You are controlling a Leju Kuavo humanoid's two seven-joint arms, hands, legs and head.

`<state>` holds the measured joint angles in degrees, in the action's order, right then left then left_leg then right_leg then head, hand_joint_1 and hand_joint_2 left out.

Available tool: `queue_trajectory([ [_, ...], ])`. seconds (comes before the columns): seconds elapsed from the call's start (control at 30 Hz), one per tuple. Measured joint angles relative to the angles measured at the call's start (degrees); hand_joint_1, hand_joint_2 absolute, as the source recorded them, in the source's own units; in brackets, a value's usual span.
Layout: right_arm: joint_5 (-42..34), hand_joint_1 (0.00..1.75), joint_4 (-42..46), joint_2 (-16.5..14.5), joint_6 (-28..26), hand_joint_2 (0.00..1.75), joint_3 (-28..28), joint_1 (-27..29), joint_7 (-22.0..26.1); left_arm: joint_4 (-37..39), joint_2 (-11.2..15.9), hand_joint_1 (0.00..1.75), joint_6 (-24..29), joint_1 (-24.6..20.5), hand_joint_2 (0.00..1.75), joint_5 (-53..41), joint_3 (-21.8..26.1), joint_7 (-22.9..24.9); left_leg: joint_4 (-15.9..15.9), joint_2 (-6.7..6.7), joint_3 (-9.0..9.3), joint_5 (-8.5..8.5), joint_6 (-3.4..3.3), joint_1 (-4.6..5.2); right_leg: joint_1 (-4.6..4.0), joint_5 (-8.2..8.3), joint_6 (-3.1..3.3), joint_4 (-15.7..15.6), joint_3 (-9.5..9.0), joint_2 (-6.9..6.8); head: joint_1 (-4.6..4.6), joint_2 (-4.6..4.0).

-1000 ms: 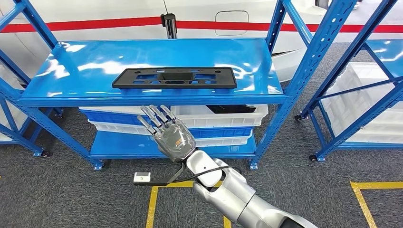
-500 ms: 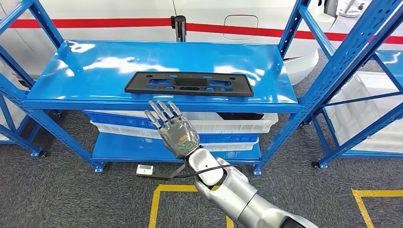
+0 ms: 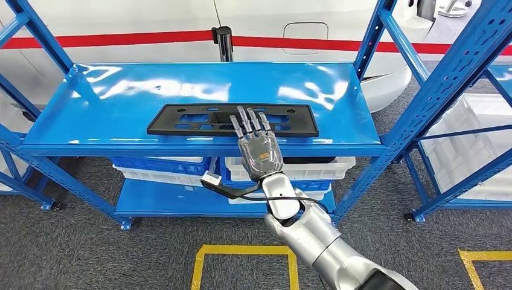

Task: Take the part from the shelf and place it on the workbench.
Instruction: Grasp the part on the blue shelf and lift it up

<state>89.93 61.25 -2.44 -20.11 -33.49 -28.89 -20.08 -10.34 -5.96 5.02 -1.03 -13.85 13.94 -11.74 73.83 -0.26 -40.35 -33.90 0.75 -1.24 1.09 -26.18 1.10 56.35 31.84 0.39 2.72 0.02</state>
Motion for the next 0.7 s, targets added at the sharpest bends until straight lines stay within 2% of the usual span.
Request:
queue_trajectory([
  [0.03, -0.01, 0.0, -0.01, 0.14, 0.18, 1.75, 0.33, 0.03, 0.01, 0.0, 0.04, 0.0, -0.03, 0.01, 0.0, -0.02, 0.03, 0.04, -2.06, 0.07, 0.09, 2.39, 0.02, -0.12, 0.02, -0.44, -0.15, 0.0, -0.62, 0.11, 0.0, 0.0],
  [0.1, -0.01, 0.0, -0.02, 0.3, 0.51, 1.75, 0.93, -0.02, 0.07, 0.02, 0.16, 0.0, -0.05, 0.01, 0.0, -0.06, 0.14, 0.1, -10.11, 0.14, 2.72, 8.2, -0.21, -0.22, 0.01, -1.45, -0.6, -0.02, -1.8, 0.29, 0.01, 0.0],
  [0.13, -0.01, 0.0, -0.04, 0.32, 0.76, 1.75, 1.24, -0.15, 0.21, 0.03, 0.2, 0.0, -0.05, -0.03, 0.0, -0.15, 0.19, 0.13, -13.51, 0.13, 4.03, 9.85, -0.44, -0.11, -0.16, -1.89, -0.93, -0.01, -2.2, 0.36, 0.03, 0.0],
  [0.17, -0.01, 0.0, -0.06, 0.32, 1.03, 1.75, 1.52, -0.28, 0.4, 0.04, 0.23, 0.0, -0.05, -0.08, 0.0, -0.24, 0.23, 0.16, -15.47, 0.13, 4.78, 10.52, -0.68, 0.04, -0.31, -2.22, -1.26, -0.03, -2.36, 0.38, 0.02, 0.0],
  [0.27, -0.02, 0.0, -0.09, 0.2, 1.55, 1.75, 2.25, -0.51, 1.49, 0.02, 0.21, 0.0, -0.05, -0.13, 0.0, -0.49, 0.26, 0.24, -16.44, 0.08, 5.19, 9.96, -1.64, 0.41, -0.59, -2.86, -2.21, -0.26, -2.51, 0.31, 0.01, 0.0],
  [0.33, -0.21, 0.0, -0.07, 0.0, 1.59, 1.75, 2.61, -0.61, 2.35, 0.0, 0.18, 0.0, -0.04, -0.1, 0.0, -0.55, 0.3, 0.23, -17.21, 0.08, 6.05, 9.85, -2.42, 0.35, -0.59, -4.01, -2.54, 1.87, -1.63, 0.14, 0.08, 0.0],
  [0.37, -0.37, 0.0, -0.07, -0.07, 1.64, 1.75, 2.72, -0.64, 2.71, -0.01, 0.16, 0.0, -0.04, -0.13, 0.0, -0.57, 0.33, 0.23, -17.54, 0.09, 6.52, 9.75, -2.82, 0.29, -0.57, -5.16, -2.46, 4.87, -0.04, 0.06, 0.13, 0.0],
  [0.43, -0.75, 0.0, -0.2, -0.09, 1.97, 1.75, 2.76, -0.42, 3.32, -0.02, 0.16, 0.0, -0.04, -0.26, 0.0, -0.59, 0.38, 0.19, -17.62, 0.05, 7.06, 9.28, -3.39, 0.44, -0.44, -7.68, -2.18, 13.37, 5.1, 0.03, 0.18, 0.0],
  [0.47, -0.88, 0.0, -0.3, -0.08, 2.15, 1.75, 2.76, -0.15, 3.55, -0.02, 0.16, 0.0, -0.03, -0.28, 0.0, -0.61, 0.41, 0.16, -17.61, -0.04, 7.35, 8.97, -3.5, 0.48, -0.43, -8.22, -2.29, 16.65, 7.51, 0.03, 0.19, 0.0],
  [0.5, -1.03, 0.0, -0.4, -0.07, 2.34, 1.75, 2.76, 0.12, 3.75, -0.01, 0.16, 0.0, -0.03, -0.27, 0.0, -0.64, 0.43, 0.13, -17.6, -0.14, 7.72, 8.64, -3.5, 0.51, -0.42, -7.74, -2.65, 17.86, 8.93, 0.03, 0.19, 0.0],
  [0.53, -1.14, 0.0, -0.46, -0.07, 2.44, 1.75, 2.75, 0.32, 3.9, -0.01, 0.15, 0.0, -0.01, -0.23, 0.0, -0.66, 0.44, 0.08, -17.58, -0.25, 8.21, 8.25, -3.4, 0.52, -0.4, -6.15, -3.18, 16.49, 9.04, 0.01, 0.19, 0.0],
  [0.6, -1.33, 0.0, -0.5, -0.08, 2.53, 1.75, 2.74, 0.43, 4.19, 0.0, 0.08, 0.0, 0.05, -0.17, 0.0, -0.69, 0.45, -0.06, -17.57, -0.38, 9.32, 7.36, -3.02, 0.55, -0.29, -1.25, -4.16, 8.49, 6.41, -0.16, 0.21, 0.0],
  [0.63, -1.42, 0.0, -0.53, -0.1, 2.54, 1.75, 2.74, 0.41, 4.3, 0.0, 0.05, 0.0, 0.09, -0.19, 0.0, -0.72, 0.46, -0.15, -17.46, -0.45, 9.79, 6.8, -2.74, 0.72, -0.29, 0.7, -4.21, 4.64, 4.84, -0.25, 0.2, 0.0],
  [0.67, -1.49, 0.0, -0.57, -0.12, 2.56, 1.75, 2.73, 0.41, 4.4, 0.0, 0.01, 0.0, 0.11, -0.22, 0.0, -0.75, 0.47, -0.24, -17.38, -0.49, 10.08, 6.33, -2.43, 0.84, -0.33, 1.81, -3.87, 2.16, 3.79, -0.33, 0.19, 0.0],
  [0.7, -1.53, 0.0, -0.61, -0.14, 2.58, 1.75, 2.73, 0.44, 4.46, 0.0, -0.01, 0.0, 0.14, -0.24, 0.0, -0.83, 0.48, -0.32, -17.4, -0.51, 10.25, 5.97, -2.07, 0.91, -0.51, 2.12, -3.26, 1.1, 3.31, -0.37, 0.18, 0.0],
])
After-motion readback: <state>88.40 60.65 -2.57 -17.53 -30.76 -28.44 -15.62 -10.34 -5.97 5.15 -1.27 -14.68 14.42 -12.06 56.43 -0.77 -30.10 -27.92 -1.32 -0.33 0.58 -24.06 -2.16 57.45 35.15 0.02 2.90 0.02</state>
